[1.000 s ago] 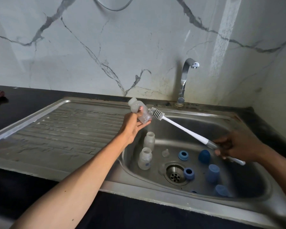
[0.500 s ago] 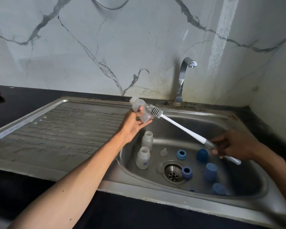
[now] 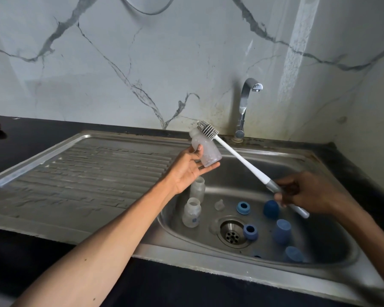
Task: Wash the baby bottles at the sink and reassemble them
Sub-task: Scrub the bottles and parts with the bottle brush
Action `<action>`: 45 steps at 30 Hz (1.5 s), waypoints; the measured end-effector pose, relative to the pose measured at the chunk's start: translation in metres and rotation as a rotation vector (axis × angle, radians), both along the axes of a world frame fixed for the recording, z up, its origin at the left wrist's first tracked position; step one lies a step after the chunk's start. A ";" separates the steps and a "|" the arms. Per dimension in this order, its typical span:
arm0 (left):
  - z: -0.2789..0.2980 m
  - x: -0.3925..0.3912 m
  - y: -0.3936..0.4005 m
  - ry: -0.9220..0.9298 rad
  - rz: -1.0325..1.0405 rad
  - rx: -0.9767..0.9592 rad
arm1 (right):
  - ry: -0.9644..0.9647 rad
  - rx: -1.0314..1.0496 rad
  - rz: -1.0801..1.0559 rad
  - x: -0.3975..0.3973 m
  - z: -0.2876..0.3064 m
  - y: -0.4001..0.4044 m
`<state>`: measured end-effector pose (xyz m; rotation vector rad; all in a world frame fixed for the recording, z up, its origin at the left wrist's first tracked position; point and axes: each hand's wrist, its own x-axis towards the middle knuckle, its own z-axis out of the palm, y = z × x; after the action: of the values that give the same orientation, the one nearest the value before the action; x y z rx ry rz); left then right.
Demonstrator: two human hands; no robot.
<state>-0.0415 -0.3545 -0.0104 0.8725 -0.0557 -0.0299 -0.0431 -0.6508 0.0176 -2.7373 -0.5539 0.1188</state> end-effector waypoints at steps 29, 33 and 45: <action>0.001 0.002 0.013 0.022 0.093 -0.060 | 0.389 -0.061 0.100 0.002 0.005 -0.025; 0.001 -0.002 0.013 0.017 0.085 0.086 | 0.360 -0.101 0.113 -0.001 0.004 -0.021; -0.002 0.003 0.016 -0.010 0.140 0.000 | 0.267 -0.018 0.109 -0.002 -0.003 -0.002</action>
<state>-0.0382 -0.3380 -0.0125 0.8746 -0.0036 0.1056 -0.0455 -0.6531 0.0148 -2.6485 -0.6255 0.5098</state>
